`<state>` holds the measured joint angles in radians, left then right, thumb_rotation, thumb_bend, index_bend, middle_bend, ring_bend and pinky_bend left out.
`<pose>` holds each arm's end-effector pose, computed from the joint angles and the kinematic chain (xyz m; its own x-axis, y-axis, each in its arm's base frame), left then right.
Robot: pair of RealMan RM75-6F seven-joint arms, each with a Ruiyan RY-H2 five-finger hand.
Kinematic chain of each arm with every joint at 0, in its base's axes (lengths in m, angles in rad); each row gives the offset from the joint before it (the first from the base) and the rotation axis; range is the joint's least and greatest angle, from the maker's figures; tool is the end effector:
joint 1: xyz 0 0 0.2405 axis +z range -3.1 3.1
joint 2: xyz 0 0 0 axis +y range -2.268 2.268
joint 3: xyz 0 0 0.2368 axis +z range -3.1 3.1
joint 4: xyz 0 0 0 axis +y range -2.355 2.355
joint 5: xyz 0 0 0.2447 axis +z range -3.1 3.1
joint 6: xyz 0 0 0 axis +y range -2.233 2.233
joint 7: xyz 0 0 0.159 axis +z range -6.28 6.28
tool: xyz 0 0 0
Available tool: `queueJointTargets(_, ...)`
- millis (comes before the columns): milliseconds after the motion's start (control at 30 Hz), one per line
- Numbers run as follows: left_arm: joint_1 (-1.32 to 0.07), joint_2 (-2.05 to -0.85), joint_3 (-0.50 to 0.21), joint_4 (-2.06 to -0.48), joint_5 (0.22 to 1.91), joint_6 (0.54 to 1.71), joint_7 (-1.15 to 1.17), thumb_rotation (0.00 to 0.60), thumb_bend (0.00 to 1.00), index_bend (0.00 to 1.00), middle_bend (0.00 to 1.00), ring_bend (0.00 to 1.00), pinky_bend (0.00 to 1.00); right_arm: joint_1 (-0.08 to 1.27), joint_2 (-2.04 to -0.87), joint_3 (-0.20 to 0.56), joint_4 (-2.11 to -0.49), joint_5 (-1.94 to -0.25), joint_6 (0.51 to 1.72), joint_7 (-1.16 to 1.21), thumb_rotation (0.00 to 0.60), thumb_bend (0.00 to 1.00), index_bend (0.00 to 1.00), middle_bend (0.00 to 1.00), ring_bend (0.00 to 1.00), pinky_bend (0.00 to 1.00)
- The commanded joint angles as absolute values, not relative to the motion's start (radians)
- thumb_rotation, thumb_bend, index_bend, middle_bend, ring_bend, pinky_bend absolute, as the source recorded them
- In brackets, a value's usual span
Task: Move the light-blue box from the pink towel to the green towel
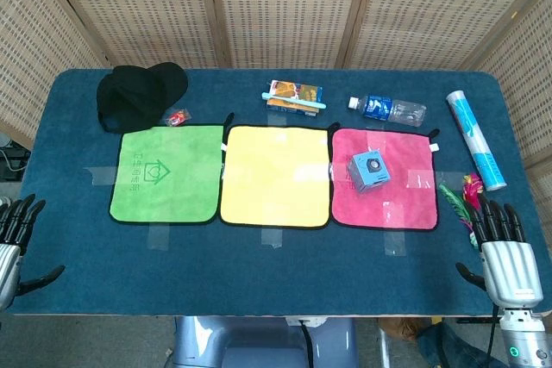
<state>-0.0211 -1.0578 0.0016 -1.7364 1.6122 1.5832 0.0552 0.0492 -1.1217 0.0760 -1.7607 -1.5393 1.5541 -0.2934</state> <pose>-0.2795 0.1644 0.1260 0.3909 -0.0213 0.9202 0.9182 -0.0599 -0.3915 -0.2670 -0.1903 0.1170 0.5207 0.0762 0.8503 -0.8524 -0.0088 0.5228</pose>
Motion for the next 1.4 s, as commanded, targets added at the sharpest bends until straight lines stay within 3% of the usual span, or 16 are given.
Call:
queueJointTargets(33,-0.022,-1.052,0.004,-1.740,1.611,1.578,0.047,0.600,0.00,0.00,0.00,0.00,0.00,0.051,-1.120,0.074,-1.760,-1.540,1.548,-0.276,0.600,0.02,0.00,0.00,0.00,0.00)
queueJointTargets(167,-0.026,-1.044,0.006,-1.748,1.612,1.569,0.032,0.600,0.00,0.00,0.00,0.00,0.00,0.069,-1.121,0.073,-1.753,-1.532,1.509,-0.206,0.600,0.02,0.00,0.00,0.00,0.00)
queueJointTargets(233,-0.029,-1.043,0.003,-1.748,1.609,1.566,0.032,0.600,0.00,0.00,0.00,0.00,0.00,0.097,-1.121,0.091,-1.752,-1.519,1.472,-0.142,0.600,0.08,0.00,0.00,0.00,0.00)
queueJointTargets(267,-0.031,-1.045,0.000,-1.746,1.603,1.561,0.035,0.600,0.00,0.00,0.00,0.00,0.00,0.117,-1.126,0.109,-1.746,-1.505,1.452,-0.109,0.600,0.13,0.00,0.00,0.00,0.00)
queueJointTargets(433,-0.051,-1.050,-0.019,-1.747,1.555,1.521,0.044,0.600,0.00,0.00,0.00,0.00,0.00,0.248,-1.130,0.204,-1.753,-1.359,1.242,0.067,0.600,0.66,0.00,0.01,0.00,0.11)
queueJointTargets(500,-0.060,-1.052,-0.027,-1.749,1.533,1.505,0.049,0.600,0.00,0.00,0.00,0.00,0.00,0.297,-1.128,0.235,-1.753,-1.284,1.149,0.109,0.600,0.77,0.00,0.02,0.00,0.10)
queueJointTargets(600,-0.071,-1.056,-0.039,-1.749,1.503,1.482,0.058,0.600,0.00,0.00,0.00,0.00,0.00,0.355,-1.132,0.266,-1.743,-1.174,1.041,0.119,0.600,0.83,0.00,0.02,0.00,0.01)
queueJointTargets(733,-0.089,-1.064,-0.054,-1.740,1.458,1.448,0.072,0.600,0.00,0.00,0.00,0.00,0.00,0.436,-1.164,0.295,-1.682,-1.019,0.911,0.115,0.600,0.97,0.01,0.02,0.00,0.00)
queueJointTargets(1067,-0.113,-1.073,-0.067,-1.731,1.411,1.403,0.083,0.600,0.00,0.00,0.00,0.00,0.00,0.536,-1.272,0.333,-1.565,-0.777,0.772,0.160,0.600,1.00,0.00,0.01,0.00,0.02)
queueJointTargets(1400,-0.122,-1.066,-0.067,-1.729,1.400,1.389,0.066,0.600,0.00,0.00,0.00,0.00,0.00,0.631,-1.378,0.318,-1.496,-0.617,0.744,0.100,0.600,1.00,0.00,0.01,0.00,0.08)
